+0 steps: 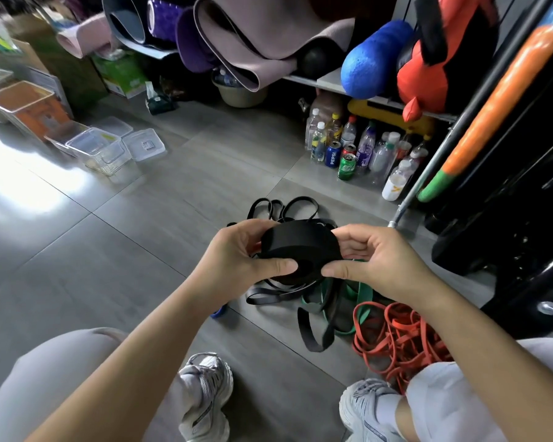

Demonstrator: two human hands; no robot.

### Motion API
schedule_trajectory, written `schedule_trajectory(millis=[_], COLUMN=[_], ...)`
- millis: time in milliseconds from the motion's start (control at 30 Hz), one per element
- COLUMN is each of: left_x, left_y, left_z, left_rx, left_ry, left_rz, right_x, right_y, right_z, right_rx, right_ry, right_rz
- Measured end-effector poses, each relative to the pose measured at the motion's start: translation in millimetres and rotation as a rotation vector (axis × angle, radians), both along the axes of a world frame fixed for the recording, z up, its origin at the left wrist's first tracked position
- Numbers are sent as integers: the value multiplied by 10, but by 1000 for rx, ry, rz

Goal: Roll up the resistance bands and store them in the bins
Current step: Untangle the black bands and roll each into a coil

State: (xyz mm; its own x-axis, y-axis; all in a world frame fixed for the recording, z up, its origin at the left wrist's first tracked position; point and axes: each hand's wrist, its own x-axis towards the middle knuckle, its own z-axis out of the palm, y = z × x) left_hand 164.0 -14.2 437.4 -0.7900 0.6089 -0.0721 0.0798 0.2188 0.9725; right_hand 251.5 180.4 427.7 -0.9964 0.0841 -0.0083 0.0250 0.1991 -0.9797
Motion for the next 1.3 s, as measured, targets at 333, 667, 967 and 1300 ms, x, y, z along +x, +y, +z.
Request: schedule_trajectory(millis=[333,667,967,1300], left_x=[16,15,142,118], left_y=[5,-26,84,43], left_z=[-24,-122,-269,-130], left_rx=[394,-435,-825,-480], left_ry=[-422,583,733,554], left_rz=[-10,-142,-328,-33], right_x=[-1,3,32,8], right_y=[-87,-82,-231,-81], right_z=[-90,-130,-273,-150], right_rx=[-216,256,691,391], right_ry=[69,-87,-168,-115], right_rz=[-22,-70,100,7])
